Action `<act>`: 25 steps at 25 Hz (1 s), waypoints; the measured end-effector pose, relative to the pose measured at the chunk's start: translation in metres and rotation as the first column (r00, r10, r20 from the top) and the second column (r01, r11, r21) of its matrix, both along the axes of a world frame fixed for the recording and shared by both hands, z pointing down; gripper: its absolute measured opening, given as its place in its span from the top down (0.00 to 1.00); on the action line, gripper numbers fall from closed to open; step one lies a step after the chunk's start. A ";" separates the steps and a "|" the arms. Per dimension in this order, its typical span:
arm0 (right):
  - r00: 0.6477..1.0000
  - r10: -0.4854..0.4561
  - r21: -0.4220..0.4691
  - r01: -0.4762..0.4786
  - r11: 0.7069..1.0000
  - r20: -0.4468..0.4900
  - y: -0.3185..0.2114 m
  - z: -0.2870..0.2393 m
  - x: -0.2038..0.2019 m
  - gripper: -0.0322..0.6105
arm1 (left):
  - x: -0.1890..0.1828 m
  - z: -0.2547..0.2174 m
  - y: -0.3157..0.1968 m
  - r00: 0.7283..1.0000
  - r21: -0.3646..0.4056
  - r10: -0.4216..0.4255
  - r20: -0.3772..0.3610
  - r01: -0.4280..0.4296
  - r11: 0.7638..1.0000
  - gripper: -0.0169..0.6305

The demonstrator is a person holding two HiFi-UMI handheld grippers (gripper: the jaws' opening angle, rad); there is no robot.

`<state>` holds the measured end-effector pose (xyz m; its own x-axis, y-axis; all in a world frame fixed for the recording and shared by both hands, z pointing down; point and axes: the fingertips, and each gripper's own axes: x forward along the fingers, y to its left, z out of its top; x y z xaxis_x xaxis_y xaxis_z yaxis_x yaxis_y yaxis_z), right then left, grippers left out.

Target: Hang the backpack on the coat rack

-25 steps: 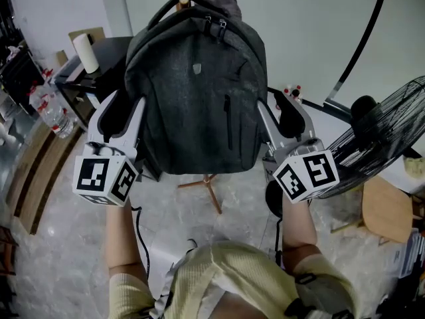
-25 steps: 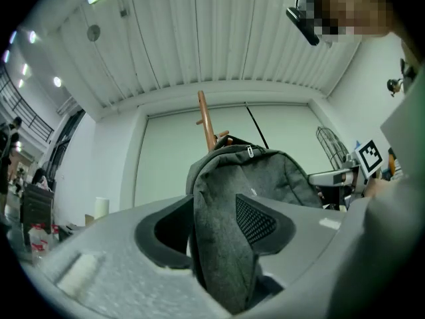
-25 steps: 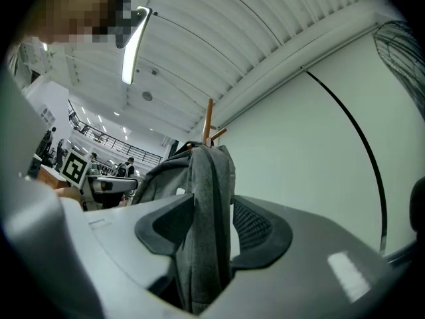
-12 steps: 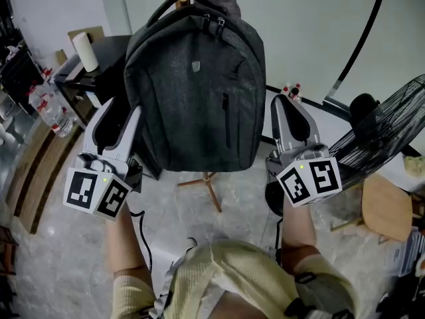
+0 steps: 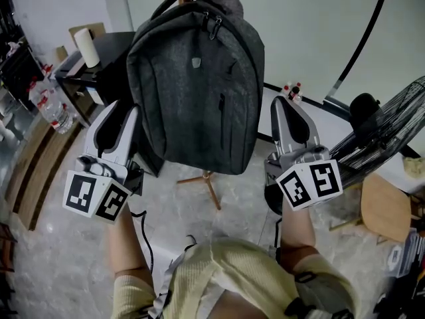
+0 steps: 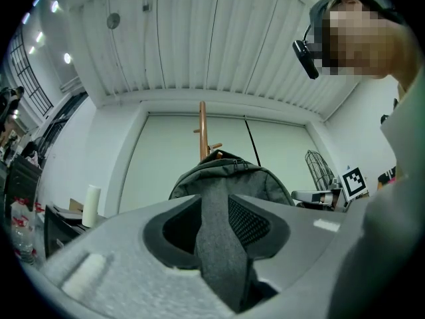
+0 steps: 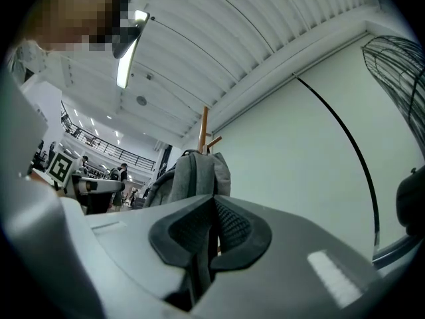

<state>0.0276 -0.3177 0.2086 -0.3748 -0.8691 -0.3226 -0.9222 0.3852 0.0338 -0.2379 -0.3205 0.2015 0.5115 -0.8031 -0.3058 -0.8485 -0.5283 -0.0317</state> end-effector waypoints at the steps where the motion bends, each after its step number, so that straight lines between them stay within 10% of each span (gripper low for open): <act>1: 1.000 -0.002 -0.004 0.002 1.000 -0.002 0.001 0.001 -0.001 0.95 | 0.000 0.001 0.001 1.000 -0.003 0.000 0.000 0.000 1.000 0.79; 25: 0.999 -0.046 -0.044 0.046 0.998 0.019 0.000 0.006 -0.011 0.95 | -0.003 0.012 0.002 1.000 -0.050 0.006 0.012 -0.005 0.999 0.79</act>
